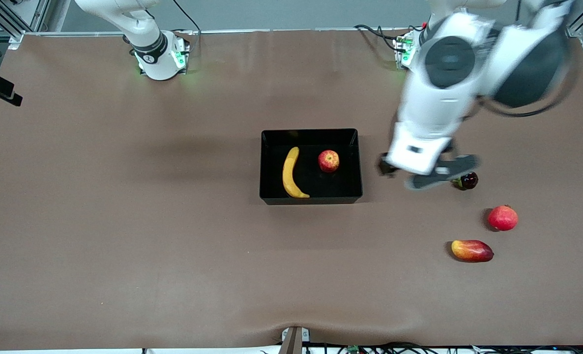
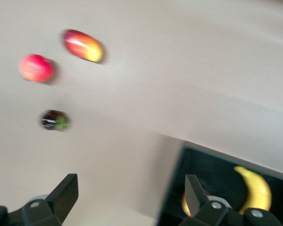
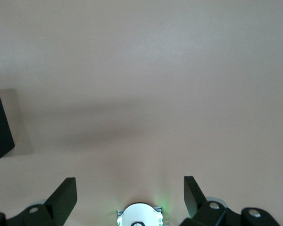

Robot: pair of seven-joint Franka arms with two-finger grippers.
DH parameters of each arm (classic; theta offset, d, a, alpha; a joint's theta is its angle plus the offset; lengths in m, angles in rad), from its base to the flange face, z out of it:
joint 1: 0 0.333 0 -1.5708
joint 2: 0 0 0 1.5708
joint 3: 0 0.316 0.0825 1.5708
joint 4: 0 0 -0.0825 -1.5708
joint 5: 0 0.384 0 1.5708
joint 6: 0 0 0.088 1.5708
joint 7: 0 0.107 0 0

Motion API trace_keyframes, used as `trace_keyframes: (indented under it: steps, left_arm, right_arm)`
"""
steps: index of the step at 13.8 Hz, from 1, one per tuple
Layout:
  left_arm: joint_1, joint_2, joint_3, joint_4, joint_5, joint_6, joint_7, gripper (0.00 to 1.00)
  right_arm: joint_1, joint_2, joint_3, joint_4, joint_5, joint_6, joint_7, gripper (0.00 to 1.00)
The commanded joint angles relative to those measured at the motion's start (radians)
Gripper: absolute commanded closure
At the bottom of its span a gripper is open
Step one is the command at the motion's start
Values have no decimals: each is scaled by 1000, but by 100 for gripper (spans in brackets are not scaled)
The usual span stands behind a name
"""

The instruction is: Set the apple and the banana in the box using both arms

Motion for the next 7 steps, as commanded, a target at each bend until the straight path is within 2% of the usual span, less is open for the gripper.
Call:
trace_keyframes:
  steps: [1, 3, 4, 5, 7]
  left_arm:
    - [121, -102, -5, -52, -36, -33, 227, 0]
    - [213, -162, -5, -65, -111, -33, 400, 0]
    - [227, -192, 3, -87, -134, -33, 448, 0]
    - [215, -246, 36, -126, -155, -28, 494, 0]
    - [141, -332, 171, -214, -235, -17, 545, 0]
  right_arm:
    - [-8, 0, 4, 5, 13, -5, -13, 0]
    - [-4, 0, 4, 5, 13, 0, -23, 0]
    - [-4, -2, 4, 5, 13, 4, -46, 0]
    - [-7, -2, 4, 5, 13, 4, -75, 0]
    - [-4, -2, 4, 5, 13, 4, -86, 0]
